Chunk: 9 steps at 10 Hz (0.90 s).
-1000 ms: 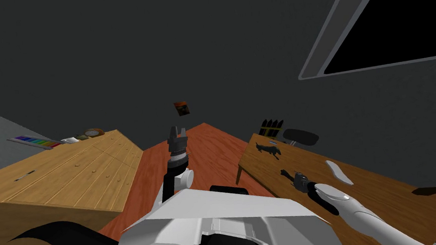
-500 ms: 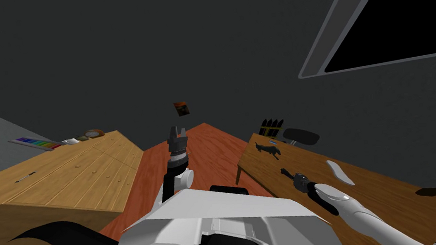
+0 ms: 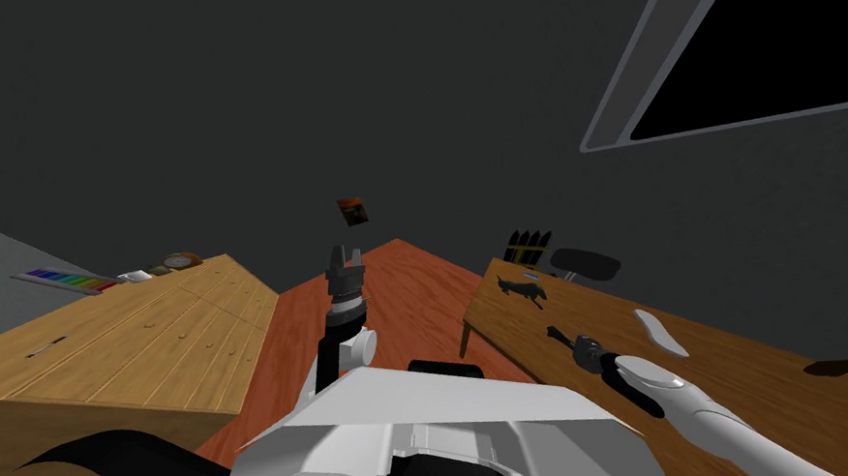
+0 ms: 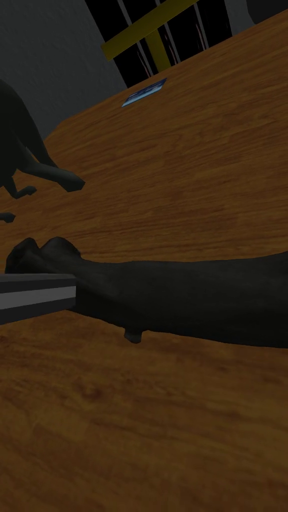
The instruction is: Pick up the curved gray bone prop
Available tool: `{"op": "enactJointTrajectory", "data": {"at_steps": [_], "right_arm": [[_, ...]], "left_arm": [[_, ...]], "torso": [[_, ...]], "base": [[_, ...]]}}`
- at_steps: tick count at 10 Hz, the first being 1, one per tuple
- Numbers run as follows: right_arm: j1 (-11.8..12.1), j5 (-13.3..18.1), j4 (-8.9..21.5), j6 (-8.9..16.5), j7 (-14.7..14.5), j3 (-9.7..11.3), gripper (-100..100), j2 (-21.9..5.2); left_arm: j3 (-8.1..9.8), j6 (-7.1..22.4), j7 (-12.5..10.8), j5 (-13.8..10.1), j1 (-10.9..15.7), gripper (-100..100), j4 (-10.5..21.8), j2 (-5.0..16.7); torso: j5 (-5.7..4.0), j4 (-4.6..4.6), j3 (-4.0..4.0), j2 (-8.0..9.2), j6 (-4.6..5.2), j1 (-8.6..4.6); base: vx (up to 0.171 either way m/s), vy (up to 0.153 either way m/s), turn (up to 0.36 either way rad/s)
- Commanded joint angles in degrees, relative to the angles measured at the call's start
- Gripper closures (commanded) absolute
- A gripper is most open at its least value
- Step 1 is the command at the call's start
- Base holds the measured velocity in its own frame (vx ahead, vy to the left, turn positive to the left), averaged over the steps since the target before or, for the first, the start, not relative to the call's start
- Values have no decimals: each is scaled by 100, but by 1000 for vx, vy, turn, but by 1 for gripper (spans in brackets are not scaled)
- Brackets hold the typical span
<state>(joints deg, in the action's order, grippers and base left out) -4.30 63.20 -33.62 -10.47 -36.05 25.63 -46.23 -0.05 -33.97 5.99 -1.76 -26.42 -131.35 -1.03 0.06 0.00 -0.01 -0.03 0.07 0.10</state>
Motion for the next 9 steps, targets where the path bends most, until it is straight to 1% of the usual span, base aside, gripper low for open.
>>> {"op": "enactJointTrajectory", "data": {"at_steps": [1, 4, 5, 6, 7, 9], "right_arm": [[-154, 6, 12, -46, 54, -84, -100, -107], [-374, 34, 73, -209, 178, -182, -100, -188], [-374, 34, 73, -209, 178, -182, -100, -188], [-538, 62, 130, -358, 283, -248, -100, -226], [-538, 62, 130, -358, 283, -248, -100, -226], [-702, 96, 194, -524, 396, -308, -100, -256]], "left_arm": [[0, 0, 0, 0, 0, 0, 0, 0], [0, 0, 0, 0, 2, 0, 0, 0], [0, 0, 0, 0, 2, 0, 1, 0], [0, 0, 0, 0, 1, 0, 1, 0], [0, 0, 0, 0, 1, 0, 0, 0], [0, 0, 0, 0, 1, 0, 0, 0]], "torso": [[0, 0, 0, 0, 0, 0], [2, 13, 36, 63, 3, 7], [1, 14, 39, 68, 3, 6], [0, 11, 29, 48, 2, 1], [-2, 11, 29, 52, 4, -10], [-2, 10, 27, 47, 3, -7]], "base": [[-96, 11, -63], [-180, 35, -62], [-110, 11, -21], [-143, -19, -110], [-139, -15, -45], [-125, -7, -67]]}}
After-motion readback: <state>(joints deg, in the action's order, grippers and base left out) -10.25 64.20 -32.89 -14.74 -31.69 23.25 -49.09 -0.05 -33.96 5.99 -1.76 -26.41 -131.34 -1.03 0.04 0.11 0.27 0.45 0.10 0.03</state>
